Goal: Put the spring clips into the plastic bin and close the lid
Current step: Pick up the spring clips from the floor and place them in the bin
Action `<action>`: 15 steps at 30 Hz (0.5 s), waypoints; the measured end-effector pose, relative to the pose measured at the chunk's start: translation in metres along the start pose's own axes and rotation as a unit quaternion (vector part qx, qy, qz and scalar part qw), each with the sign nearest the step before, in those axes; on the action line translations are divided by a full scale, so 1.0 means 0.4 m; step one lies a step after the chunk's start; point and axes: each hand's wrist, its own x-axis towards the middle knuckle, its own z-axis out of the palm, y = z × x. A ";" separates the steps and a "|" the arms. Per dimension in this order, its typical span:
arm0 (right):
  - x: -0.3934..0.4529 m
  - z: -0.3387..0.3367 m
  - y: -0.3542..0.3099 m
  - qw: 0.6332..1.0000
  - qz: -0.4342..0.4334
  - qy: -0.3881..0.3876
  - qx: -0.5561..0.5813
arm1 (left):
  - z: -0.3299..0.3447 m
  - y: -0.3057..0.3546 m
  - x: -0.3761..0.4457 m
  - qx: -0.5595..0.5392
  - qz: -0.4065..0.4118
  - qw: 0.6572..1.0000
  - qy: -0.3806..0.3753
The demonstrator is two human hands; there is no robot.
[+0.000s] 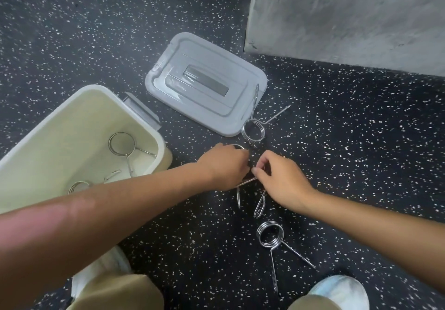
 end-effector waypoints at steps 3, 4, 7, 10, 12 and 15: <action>-0.025 0.003 0.020 0.999 0.011 0.000 0.051 | 0.013 -0.010 -0.020 -0.055 -0.041 0.997 0.040; -0.032 0.003 0.029 0.998 0.016 -0.002 0.068 | 0.015 -0.013 -0.027 -0.069 -0.055 0.995 0.056; -0.053 -0.005 0.055 0.993 0.030 -0.004 0.112 | 0.012 -0.028 -0.054 -0.116 -0.086 0.984 0.106; -0.069 -0.021 0.068 0.989 0.036 0.017 0.142 | 0.000 -0.041 -0.087 -0.174 -0.104 0.967 0.155; -0.080 -0.031 0.066 0.984 0.043 0.033 0.167 | -0.013 -0.045 -0.117 -0.199 -0.108 0.956 0.188; -0.096 -0.046 0.050 0.980 0.038 0.048 0.191 | -0.041 -0.046 -0.167 -0.278 -0.112 0.932 0.204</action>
